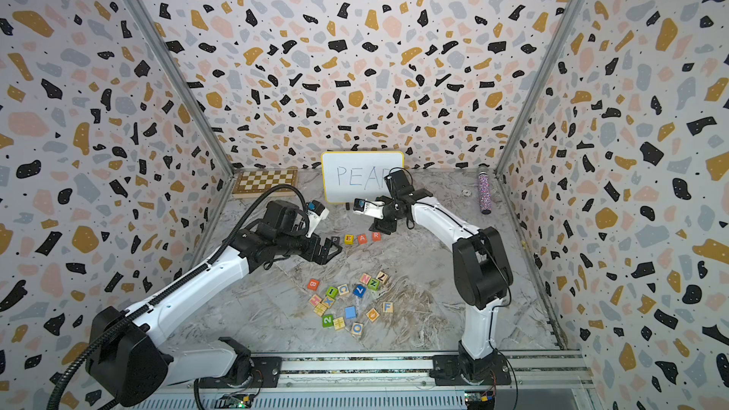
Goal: Spell the uppercase word “pear” with letter blocks
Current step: Reset both arms
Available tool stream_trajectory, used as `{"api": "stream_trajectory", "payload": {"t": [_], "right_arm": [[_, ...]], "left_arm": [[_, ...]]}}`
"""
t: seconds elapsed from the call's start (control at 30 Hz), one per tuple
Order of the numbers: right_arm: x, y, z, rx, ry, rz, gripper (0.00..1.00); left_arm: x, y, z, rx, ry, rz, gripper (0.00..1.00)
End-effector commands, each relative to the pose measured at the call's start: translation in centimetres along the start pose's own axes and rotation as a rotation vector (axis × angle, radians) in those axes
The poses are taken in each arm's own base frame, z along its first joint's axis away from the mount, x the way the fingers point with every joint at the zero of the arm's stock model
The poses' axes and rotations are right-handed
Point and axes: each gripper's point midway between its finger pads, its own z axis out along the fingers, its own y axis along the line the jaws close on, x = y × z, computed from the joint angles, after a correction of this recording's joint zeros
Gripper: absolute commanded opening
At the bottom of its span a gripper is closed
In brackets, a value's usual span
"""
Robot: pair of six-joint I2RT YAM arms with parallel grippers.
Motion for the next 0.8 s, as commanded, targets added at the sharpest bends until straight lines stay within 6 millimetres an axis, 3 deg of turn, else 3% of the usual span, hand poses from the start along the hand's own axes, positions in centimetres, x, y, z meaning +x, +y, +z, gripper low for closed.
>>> {"api": "stream_trajectory", "payload": {"t": [0.0, 0.13, 0.23, 0.43, 0.77], "right_arm": [[-2.3, -4.0, -3.5, 0.18, -0.173, 0.179, 0.67], [-2.8, -6.3, -5.9, 0.304, -0.247, 0.472, 0.67], [-2.8, -5.1, -6.4, 0.301, -0.287, 0.622, 0.66], [-3.1, -1.7, -9.1, 0.406, -0.345, 0.605, 0.67], [-0.7, 0.6, -12.4, 0.561, -0.337, 0.674, 0.67]], "left_arm": [[-2.4, -0.2, -1.3, -0.015, -0.09, 0.016, 0.99], [-2.9, 0.3, -1.2, -0.037, -0.106, 0.008, 0.99], [-3.3, 0.6, -1.1, -0.057, -0.129, 0.002, 0.99], [-3.9, 1.1, -1.6, -0.095, -0.164, 0.007, 0.99], [-5.2, 2.2, -3.3, -0.176, -0.248, -0.047, 0.99]]}}
